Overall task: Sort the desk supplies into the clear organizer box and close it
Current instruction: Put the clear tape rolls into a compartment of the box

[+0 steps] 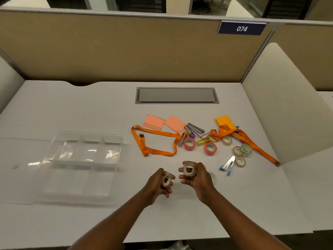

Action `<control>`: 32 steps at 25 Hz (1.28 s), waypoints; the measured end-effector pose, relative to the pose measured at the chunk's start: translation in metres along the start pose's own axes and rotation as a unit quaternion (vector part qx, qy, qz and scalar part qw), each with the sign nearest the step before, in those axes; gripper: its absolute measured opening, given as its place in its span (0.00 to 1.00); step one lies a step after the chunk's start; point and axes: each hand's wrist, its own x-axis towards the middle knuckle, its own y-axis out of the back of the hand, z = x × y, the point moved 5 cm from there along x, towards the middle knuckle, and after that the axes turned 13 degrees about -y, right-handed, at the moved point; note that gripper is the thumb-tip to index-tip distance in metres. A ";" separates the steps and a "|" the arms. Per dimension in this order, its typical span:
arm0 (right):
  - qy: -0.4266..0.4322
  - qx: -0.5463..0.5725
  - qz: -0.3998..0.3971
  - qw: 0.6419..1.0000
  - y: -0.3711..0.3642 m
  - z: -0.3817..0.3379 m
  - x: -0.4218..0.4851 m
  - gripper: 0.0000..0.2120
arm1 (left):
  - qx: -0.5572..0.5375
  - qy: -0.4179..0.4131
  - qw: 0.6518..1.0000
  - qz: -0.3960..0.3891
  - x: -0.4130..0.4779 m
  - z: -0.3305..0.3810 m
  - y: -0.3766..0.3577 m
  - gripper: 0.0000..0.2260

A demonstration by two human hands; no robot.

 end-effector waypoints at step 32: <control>0.362 -0.767 -0.013 0.530 -0.269 0.068 0.022 0.23 | 0.666 -0.193 0.709 0.128 -0.060 0.008 0.213 0.27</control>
